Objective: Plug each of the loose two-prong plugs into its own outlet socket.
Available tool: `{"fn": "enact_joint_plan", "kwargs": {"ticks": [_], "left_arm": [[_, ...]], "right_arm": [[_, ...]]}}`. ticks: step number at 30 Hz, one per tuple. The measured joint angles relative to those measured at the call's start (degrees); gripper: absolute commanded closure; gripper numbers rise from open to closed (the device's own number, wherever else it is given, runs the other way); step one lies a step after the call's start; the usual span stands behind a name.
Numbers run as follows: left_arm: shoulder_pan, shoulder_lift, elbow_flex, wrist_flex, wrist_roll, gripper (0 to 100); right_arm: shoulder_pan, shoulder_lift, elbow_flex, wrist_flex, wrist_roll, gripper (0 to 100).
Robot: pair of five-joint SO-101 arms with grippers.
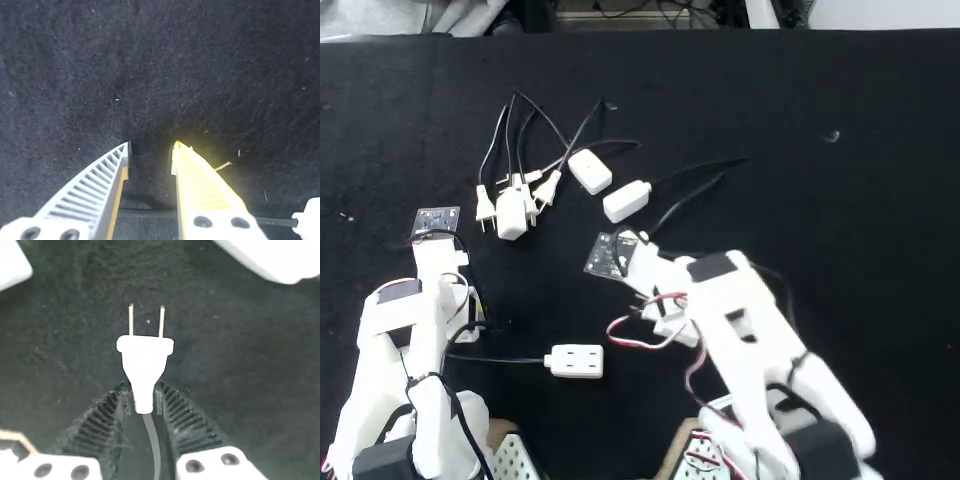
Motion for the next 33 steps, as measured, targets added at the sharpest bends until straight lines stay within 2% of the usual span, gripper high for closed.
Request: {"fn": "enact_joint_plan", "kwargs": {"ticks": [4, 9, 14, 17, 19, 22, 25, 33], "left_arm": [[0.0, 0.0, 0.0, 0.0, 0.0, 86], [1.2, 0.7, -1.8, 0.5, 0.0, 86], [7.1, 0.9, -14.6, 11.0, 0.0, 86], [11.4, 0.9, -24.7, 18.7, 0.3, 86], [13.7, 0.9, -29.8, 21.0, 2.5, 86], [17.2, 0.9, -33.4, 21.3, 8.6, 86], [20.9, 0.9, -33.8, 19.2, 15.4, 86], [27.3, 0.4, -30.1, 9.0, 26.5, 87]], "right_arm": [[3.3, -9.8, -2.3, 4.2, -0.9, 98.8], [3.3, -17.5, -2.7, 4.2, -7.0, 98.8], [1.4, -20.0, -3.3, 2.5, -14.2, 98.8], [1.2, -20.1, -3.3, -2.3, -19.9, 98.8], [1.2, -20.5, -1.7, -6.7, -24.5, 98.8], [-0.3, -20.5, 3.7, -14.8, -31.1, 98.8], [-2.7, -20.8, 8.9, -21.1, -33.6, 98.8], [-3.9, -34.7, 17.2, -24.4, -37.5, 98.8]]}}
